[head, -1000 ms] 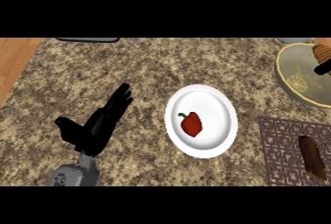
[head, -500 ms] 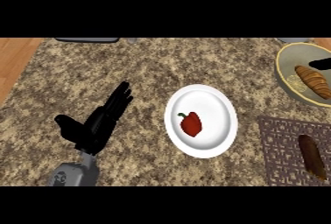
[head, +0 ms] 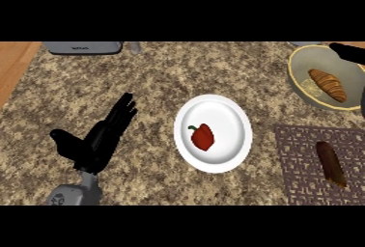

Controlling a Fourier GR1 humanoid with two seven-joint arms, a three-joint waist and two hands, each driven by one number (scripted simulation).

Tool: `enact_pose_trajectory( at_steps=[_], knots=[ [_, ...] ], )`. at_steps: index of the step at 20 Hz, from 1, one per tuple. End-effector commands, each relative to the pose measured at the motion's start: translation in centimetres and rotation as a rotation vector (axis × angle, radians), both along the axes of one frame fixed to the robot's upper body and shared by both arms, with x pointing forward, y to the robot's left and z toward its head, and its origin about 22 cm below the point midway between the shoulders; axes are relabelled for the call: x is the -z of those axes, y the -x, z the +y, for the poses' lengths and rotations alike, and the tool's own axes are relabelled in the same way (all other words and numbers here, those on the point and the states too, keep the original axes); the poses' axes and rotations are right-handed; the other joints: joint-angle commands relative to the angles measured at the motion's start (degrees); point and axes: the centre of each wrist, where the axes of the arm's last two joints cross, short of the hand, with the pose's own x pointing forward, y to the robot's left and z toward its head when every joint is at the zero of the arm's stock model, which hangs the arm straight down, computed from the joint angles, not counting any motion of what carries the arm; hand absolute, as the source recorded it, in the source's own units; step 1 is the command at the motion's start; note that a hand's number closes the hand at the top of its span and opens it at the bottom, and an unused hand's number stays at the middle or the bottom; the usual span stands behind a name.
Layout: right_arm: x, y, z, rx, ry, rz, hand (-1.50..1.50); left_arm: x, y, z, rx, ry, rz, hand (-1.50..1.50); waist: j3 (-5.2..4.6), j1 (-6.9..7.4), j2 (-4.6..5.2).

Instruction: Pick the croissant from the plate and place it in the bowl

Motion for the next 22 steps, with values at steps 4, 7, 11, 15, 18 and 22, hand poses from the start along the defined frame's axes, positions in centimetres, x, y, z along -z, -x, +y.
enact_pose_trajectory(
  at_steps=[4, 7, 11, 15, 18, 22],
  knots=[
    [3.0, 3.4, 3.0, -0.141, -0.038, -0.216, -1.50, 1.8, 1.2, 2.8, -0.061, -0.003, 0.033, 0.00, -0.31, -3.39, -1.36],
    [4.9, 5.7, 5.8, -0.183, 0.003, -0.255, -1.50, 1.0, 0.6, 2.1, -0.078, 0.009, 0.026, 0.00, -0.31, -3.95, -1.48],
    [8.2, 9.3, 7.8, -0.217, 0.011, -0.229, -1.50, 1.7, 1.0, 2.3, -0.066, -0.013, 0.031, 0.00, -0.32, -4.25, -1.60],
    [9.6, 12.6, 9.1, -0.255, 0.051, -0.197, 1.50, 1.5, 1.4, 2.4, -0.073, -0.012, 0.042, 0.00, -0.31, -3.59, -1.90],
    [12.4, 16.2, 9.6, -0.258, 0.007, -0.134, 1.50, 1.3, 1.4, 1.6, -0.072, 0.003, 0.030, 0.00, -0.14, -4.17, -1.94],
    [15.9, 21.1, 12.4, -0.299, -0.042, -0.025, 1.50, 1.2, 1.2, 1.8, -0.060, -0.005, 0.030, 0.00, -0.02, -3.77, -1.37]
  ],
)
